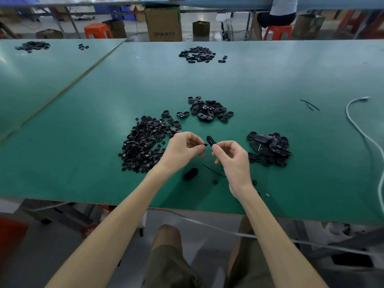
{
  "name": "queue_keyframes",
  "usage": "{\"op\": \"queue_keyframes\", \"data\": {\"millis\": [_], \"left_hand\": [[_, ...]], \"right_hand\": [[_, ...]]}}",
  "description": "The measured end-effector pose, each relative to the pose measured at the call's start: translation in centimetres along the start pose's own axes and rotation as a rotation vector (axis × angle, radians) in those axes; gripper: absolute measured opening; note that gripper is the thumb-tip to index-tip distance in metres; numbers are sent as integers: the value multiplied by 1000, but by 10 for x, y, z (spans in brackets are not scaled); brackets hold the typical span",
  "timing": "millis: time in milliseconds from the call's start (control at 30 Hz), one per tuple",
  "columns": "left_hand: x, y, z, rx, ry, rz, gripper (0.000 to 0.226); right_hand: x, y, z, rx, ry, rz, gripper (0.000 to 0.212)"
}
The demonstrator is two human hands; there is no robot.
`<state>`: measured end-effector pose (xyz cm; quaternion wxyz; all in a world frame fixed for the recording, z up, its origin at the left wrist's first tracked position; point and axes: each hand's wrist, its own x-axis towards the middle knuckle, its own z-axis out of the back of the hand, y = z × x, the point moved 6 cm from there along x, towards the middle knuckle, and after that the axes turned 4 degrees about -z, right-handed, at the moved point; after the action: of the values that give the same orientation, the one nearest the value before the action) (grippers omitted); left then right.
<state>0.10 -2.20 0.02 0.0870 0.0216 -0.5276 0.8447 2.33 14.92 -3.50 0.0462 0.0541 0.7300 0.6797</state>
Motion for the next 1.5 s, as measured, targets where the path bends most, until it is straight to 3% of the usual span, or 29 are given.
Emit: {"op": "queue_keyframes", "data": {"millis": [333,667,1234,1501], "left_hand": [[0,-4,-3,127,-105,-17,17],[-3,-8,-7,203,-141,-16,8],[-4,-5,-3,123,-160,-37,16],[-2,5,1,17,-146,-29,24]], "right_hand": [[3,-3,-3,-1,46,4,7],[2,-3,-3,-41,56,0,8],[0,-1,-8,-81,85,24,11],[-2,3,-8,28,116,21,6]]}}
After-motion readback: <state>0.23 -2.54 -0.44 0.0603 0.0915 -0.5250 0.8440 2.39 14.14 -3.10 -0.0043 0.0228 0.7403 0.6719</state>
